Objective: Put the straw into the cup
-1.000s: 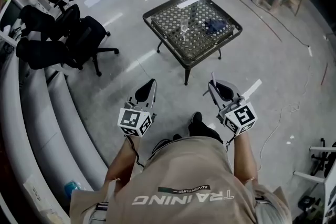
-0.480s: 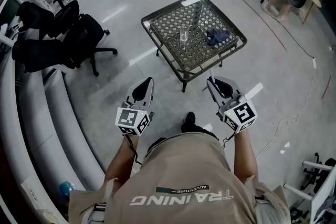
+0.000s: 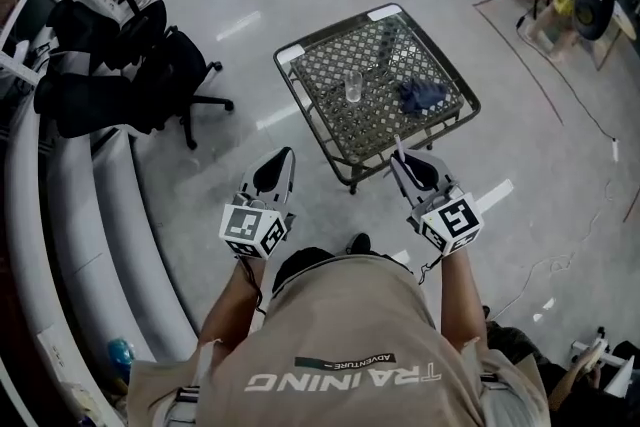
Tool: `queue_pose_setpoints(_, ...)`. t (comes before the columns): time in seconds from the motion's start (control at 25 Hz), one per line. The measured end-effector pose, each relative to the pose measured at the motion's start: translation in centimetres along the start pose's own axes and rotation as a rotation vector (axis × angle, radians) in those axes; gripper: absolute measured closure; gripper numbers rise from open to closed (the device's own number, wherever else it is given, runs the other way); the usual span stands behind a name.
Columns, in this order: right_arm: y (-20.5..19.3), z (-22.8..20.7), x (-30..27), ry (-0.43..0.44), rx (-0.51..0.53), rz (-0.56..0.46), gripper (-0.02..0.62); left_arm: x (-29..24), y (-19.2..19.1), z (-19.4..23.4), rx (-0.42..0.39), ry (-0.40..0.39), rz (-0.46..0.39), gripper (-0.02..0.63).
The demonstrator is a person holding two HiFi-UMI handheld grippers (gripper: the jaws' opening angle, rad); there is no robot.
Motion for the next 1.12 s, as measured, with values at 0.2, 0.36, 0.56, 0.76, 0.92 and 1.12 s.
queue_pose_setpoints(0.2,-0.2,-1.6,-0.6,0.027,-0.031,-0.007,0.552,-0.9,0.1,-0.2,-0.011,0.015,0.038,0.591)
queue_pose_setpoints(0.36,-0.8,-3.5,-1.4,0.031,-0.042,0.000,0.552,-2.7,-0.1,-0.1,-0.018,0.014,0.031,0.591)
queue_pose_setpoints(0.56,-1.6,-4.9,-2.0,0.007,-0.051,0.018,0.552,-5.4,-0.7,0.2,-0.016,-0.030,0.029,0.591)
queue_pose_setpoints(0.76,-0.9,-6.5,-5.1,-0.023,-0.043,0.006,0.552,-10.2,-0.4,3.2,-0.011,-0.070,0.013,0.591)
queue_pose_setpoints(0.92,0.1,-7.6,-8.5,-0.035,-0.035,0.007,0.552,-14.1,1.0,6.3,-0.006,-0.105,-0.025,0.591)
queue_pose_setpoints(1.12,0.1,-8.4,-11.9,-0.085,-0.029,0.022,0.552,-18.1,1.3,10.0,-0.006,-0.164,-0.020,0.591)
Point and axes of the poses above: the fingertips, and each gripper's own axes: x backward along the fingers, z to its left, y out of its top, the point moved 10 cm from there along x, backward along the fingers, and after that the axes turned 4 degrees about -z, right-handed, at the moved point
